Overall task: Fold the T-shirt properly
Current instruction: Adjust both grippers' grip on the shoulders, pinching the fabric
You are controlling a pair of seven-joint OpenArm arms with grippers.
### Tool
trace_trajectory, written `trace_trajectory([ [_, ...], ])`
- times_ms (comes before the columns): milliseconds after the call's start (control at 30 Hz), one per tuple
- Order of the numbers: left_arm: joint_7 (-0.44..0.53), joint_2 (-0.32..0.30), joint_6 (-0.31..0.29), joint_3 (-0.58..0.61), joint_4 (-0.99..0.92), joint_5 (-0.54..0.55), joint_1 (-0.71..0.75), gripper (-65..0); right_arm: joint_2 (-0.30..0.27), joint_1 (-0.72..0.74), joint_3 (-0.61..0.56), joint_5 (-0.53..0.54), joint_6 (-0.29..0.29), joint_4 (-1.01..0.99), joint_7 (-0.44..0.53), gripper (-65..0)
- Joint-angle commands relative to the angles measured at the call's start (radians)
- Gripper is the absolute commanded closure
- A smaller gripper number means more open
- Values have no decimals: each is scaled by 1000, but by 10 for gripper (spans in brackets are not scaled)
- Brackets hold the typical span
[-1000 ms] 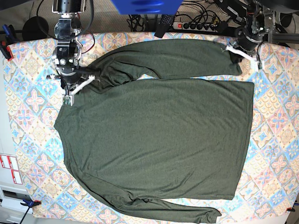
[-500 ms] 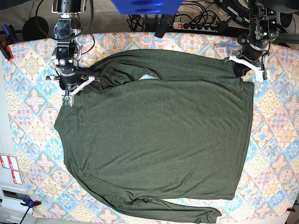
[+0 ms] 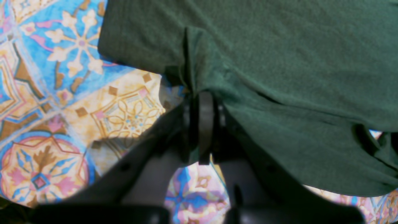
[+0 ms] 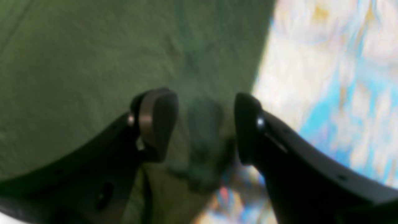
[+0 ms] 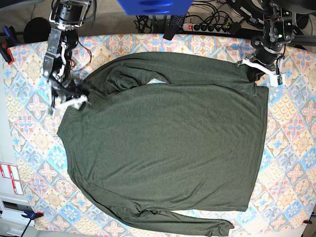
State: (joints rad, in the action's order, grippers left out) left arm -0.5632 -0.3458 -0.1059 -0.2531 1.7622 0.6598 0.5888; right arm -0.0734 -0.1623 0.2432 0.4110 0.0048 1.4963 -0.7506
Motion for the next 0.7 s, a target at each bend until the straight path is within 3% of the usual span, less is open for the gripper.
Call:
trace_trajectory([
  [0,18,-8,-5,-5,14,2,9,0,-13,8,3,21,8,11,18,-325],
  [500,18,-8,-5,-5,14,2,7,0,-22,10,-8,33,8,-124,23,-325],
  [667,18,-8,-5,-5,14,2,7,0,-22,5,-8,33,53,-119,23,-325],
])
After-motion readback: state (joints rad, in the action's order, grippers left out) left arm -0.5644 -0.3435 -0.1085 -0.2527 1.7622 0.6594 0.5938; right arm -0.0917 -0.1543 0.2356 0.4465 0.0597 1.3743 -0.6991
